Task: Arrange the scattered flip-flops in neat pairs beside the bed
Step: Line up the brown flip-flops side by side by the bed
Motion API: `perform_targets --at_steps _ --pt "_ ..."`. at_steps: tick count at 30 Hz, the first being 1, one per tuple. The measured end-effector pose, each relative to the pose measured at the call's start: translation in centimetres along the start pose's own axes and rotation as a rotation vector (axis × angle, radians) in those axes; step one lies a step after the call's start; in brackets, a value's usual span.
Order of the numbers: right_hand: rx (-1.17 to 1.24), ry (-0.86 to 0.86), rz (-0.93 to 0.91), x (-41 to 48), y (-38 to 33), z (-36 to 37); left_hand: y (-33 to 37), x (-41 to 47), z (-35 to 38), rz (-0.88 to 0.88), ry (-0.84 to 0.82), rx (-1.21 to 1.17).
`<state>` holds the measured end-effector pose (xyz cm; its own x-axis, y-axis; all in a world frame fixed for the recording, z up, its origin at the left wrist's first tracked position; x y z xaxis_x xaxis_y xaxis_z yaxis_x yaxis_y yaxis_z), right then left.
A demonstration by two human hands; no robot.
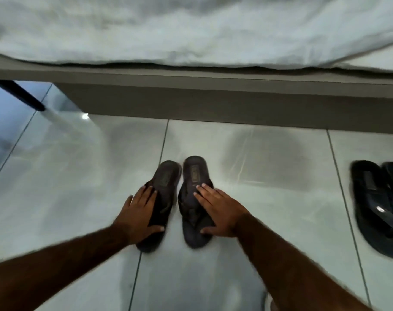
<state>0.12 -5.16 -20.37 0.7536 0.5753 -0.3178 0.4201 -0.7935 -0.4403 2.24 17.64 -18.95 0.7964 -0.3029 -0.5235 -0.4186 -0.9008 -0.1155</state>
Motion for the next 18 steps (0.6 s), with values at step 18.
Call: perform_targets --at_steps 18 --pt "-0.057 -0.01 0.16 14.4 -3.9 -1.3 -9.5 5.4 -0.2 -0.275 -0.006 -0.067"
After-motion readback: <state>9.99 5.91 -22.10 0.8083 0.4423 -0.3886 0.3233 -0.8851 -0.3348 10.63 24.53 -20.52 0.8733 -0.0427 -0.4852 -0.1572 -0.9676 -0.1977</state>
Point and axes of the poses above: each hand's wrist, its own x-axis towards the middle knuckle, its own z-axis out of the palm, y = z × x, the point moved 7 cm from there along x, towards the middle knuckle, and after that the axes turned 9 degrees about x, right-handed, at the moved point
